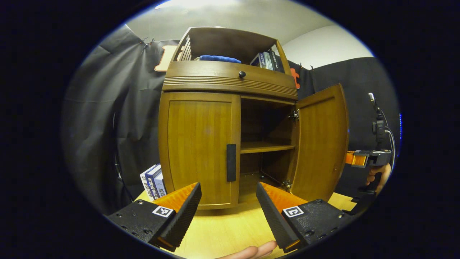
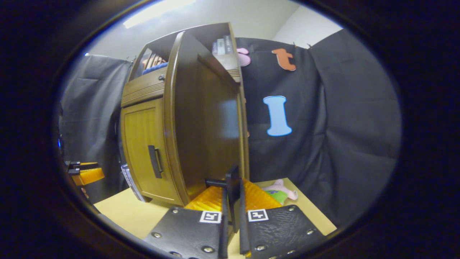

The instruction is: Open the right door of the double-door shoe cabinet with the right hand, and open the left door with the left hand.

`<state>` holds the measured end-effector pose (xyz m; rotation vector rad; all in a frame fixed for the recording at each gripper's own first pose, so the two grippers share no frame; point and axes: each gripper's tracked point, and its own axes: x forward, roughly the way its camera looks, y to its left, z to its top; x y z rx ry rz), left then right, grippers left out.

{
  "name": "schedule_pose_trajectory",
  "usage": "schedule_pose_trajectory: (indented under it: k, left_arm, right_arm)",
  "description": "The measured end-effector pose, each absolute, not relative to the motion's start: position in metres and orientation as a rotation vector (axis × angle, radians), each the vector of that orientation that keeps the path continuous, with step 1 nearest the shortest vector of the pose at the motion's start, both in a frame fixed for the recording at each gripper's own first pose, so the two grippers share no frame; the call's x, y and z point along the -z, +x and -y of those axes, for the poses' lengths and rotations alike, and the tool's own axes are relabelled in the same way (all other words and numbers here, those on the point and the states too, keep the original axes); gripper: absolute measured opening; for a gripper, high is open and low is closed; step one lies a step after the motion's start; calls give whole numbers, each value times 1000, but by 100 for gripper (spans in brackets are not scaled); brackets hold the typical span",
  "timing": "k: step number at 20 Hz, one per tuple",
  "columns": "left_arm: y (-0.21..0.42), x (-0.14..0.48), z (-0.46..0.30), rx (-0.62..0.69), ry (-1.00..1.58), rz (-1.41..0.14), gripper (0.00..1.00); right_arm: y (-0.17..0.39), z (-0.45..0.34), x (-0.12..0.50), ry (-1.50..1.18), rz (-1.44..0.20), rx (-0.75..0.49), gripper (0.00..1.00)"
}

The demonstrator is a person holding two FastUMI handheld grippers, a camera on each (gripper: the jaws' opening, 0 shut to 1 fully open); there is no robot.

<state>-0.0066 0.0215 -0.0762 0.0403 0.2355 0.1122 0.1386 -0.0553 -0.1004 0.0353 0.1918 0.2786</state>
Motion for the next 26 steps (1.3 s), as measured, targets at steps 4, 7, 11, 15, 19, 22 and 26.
schedule_pose_trajectory:
  k: [4, 7, 11, 15, 19, 22, 26]
  left_arm:
    - [-3, 88, -23, -121, 52, -258, 91]
    - [-2, 94, -22, -122, 52, -267, 91]
    - [-3, 92, -24, -118, 71, -249, 92]
    - [-3, 90, -20, -94, 83, -229, 92]
    - [3, 95, -25, -94, 87, -241, 92]
    - [12, 101, -32, -105, 89, -250, 94]
    - [20, 117, -38, -100, 65, -270, 94]
  right_arm:
    - [145, 77, 98, 62, -164, -281, 11]
    - [148, 88, 98, 66, -165, -282, 11]
    - [157, 106, 99, 86, -185, -291, 11]
    - [156, 106, 98, 102, -177, -305, 11]
    - [154, 98, 97, 104, -171, -308, 11]
    - [149, 88, 95, 101, -165, -307, 11]
    - [144, 92, 93, 51, -148, -259, 24]
